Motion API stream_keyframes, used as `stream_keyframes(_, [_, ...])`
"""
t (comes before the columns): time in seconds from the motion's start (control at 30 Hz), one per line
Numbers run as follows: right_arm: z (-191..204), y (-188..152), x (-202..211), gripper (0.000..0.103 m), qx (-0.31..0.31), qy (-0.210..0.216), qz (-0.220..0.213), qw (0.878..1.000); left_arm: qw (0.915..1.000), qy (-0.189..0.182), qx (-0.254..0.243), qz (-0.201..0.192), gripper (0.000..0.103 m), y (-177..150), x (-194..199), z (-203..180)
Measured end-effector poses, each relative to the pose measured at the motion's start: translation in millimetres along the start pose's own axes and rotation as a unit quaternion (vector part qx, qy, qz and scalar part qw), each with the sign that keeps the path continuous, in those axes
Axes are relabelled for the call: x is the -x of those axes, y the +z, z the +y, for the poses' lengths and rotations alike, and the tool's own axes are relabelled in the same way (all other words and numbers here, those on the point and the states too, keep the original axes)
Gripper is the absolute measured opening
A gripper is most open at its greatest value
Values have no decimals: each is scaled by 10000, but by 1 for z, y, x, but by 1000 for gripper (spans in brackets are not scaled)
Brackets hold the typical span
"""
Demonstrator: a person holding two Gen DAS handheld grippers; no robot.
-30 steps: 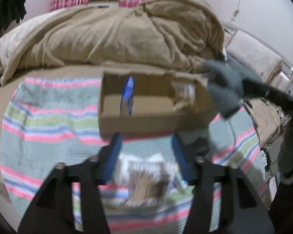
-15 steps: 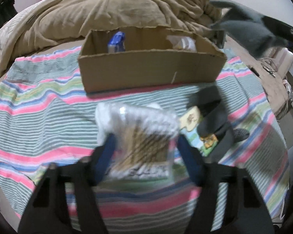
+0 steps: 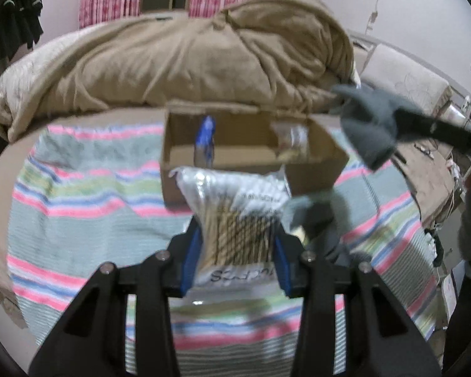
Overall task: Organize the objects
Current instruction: 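Carry the swab bag with the left tool while the right carries the knit glove to the box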
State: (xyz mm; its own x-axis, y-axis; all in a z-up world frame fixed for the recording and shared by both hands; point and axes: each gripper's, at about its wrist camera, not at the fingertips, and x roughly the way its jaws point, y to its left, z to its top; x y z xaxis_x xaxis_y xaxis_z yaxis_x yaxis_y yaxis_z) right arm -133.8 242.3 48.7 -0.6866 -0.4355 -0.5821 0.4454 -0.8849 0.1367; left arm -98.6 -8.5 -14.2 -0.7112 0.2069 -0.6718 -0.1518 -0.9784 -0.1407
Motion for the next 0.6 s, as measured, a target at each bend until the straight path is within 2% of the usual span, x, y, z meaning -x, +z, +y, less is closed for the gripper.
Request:
stream_keyframes(0.3, [5,15,-4,42,152,-56,-126,9998,9991,-9,-111,-409,42,38,12,4])
stream_keyframes(0.43, [2,22,-9,42,150,-108,-175,9997,9981,-265,-25,-550,42,53,14,10])
stream_keyframes(0.6, [0,29,-19,42,171,-130,-168,9996,9977,-347,4,-583,42,66,7,12])
